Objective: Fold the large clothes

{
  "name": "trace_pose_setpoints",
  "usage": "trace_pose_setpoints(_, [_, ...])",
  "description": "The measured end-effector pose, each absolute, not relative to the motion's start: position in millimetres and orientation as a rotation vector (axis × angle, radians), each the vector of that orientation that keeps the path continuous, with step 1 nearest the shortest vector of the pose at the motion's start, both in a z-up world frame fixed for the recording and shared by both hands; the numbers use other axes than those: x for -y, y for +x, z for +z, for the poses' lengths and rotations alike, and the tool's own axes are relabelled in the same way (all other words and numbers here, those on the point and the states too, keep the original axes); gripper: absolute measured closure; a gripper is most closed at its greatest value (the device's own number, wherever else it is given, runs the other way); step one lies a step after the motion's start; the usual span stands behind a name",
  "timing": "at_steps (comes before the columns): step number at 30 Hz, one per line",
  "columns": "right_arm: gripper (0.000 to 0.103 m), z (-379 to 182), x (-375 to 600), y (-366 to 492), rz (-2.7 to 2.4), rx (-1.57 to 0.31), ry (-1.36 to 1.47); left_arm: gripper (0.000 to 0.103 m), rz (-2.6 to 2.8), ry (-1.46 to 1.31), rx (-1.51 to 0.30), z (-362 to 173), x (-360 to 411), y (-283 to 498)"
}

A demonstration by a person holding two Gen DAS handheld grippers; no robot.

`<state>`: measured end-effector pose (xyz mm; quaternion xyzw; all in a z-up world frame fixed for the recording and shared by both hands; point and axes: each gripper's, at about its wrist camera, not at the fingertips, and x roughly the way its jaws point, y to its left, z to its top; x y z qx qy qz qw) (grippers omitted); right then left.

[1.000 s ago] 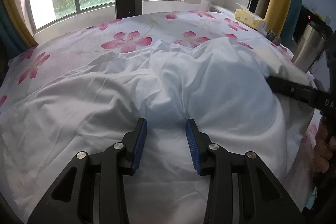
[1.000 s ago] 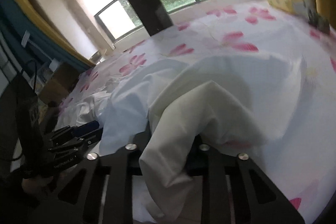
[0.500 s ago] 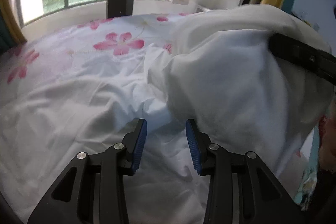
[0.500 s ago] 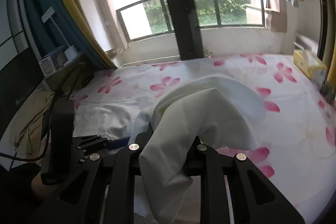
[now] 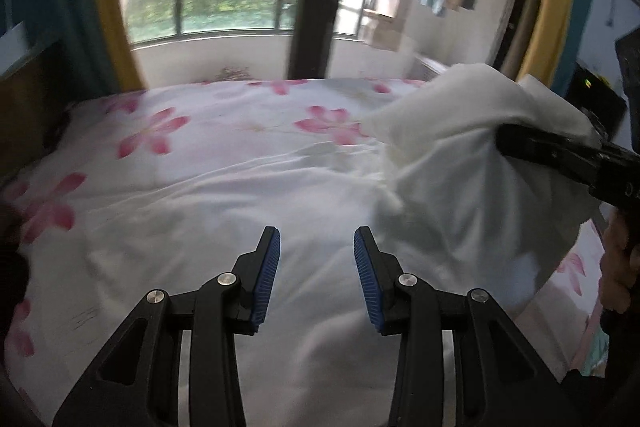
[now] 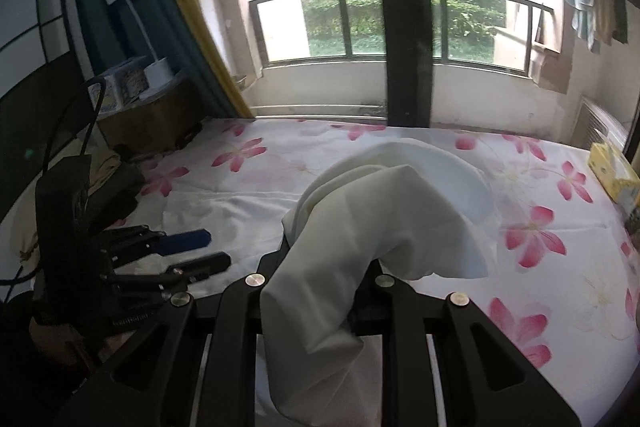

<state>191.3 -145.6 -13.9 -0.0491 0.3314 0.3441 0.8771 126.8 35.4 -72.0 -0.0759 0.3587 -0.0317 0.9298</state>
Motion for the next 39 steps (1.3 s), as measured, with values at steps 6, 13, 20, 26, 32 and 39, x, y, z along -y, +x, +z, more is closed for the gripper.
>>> trace_pose_setpoints(6, [0.083,-22,109,185,0.769,-0.718,-0.148,0.062,0.013,-0.213,-0.737,-76,-80,106])
trace_pose_setpoints(13, [0.082,-42,65,179,0.840,-0.793,-0.199,0.062,0.066,-0.259,-0.729,-81,-114,89])
trace_pose_setpoints(20, [0.079,-60,33,174,0.888,-0.870,-0.229,0.062,0.109,-0.283,-0.731,-84,-138,76])
trace_pose_setpoints(26, [0.066,-84,2,164,1.012,-0.986,-0.286,0.062,0.151,-0.301,-0.733,-87,-155,64])
trace_pose_setpoints(32, [0.035,-97,-28,131,1.166,-1.012,-0.420,0.062,0.196,-0.322,-0.724,-83,-172,53])
trace_pose_setpoints(39, [0.034,-87,-21,122,1.225,-0.965,-0.413,0.061,0.204,-0.354,-0.688,-68,-174,47])
